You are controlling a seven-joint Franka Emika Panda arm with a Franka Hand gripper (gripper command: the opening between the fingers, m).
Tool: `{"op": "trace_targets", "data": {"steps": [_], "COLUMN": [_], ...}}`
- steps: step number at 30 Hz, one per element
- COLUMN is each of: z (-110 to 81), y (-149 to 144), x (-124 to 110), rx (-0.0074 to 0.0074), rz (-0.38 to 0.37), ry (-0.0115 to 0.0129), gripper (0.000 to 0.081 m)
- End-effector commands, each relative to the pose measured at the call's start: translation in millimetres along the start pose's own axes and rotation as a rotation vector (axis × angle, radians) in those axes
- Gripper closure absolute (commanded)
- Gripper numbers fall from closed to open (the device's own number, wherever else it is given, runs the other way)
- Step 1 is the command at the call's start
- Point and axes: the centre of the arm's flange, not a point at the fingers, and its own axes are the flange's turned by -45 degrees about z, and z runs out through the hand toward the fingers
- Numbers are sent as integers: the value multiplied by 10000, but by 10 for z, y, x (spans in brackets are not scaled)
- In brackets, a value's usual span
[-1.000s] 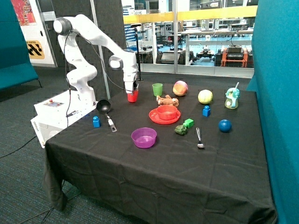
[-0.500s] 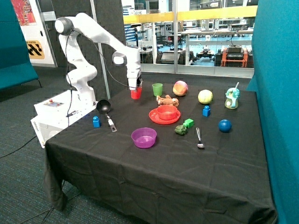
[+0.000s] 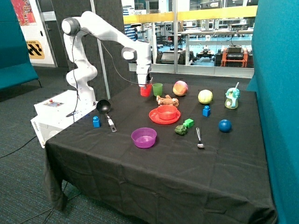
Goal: Place the bowl on the plate and the cup in the bowl matching the color
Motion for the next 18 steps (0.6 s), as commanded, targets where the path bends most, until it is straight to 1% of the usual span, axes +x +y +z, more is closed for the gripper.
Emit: {"op": "trace_targets", "data": {"steps": [1,3,5,8,10,12,14,18], "z": [-165,-181,-189,-197,-186,-177,-162,-112], "y": [227,291,330,420,524,585,654,826], "x": [595,713,779,897,1001,1055,1104,1190], "rx": [-54,-55,-55,-55,-56,-56,-56,-57], "rz": [627,835,839,1065,1260,1328,1611,1950], "ry": [-44,-43,-43,-43,-42,-42,-41,-40], "gripper": [808,808,808,808,808,808,808,808]}}
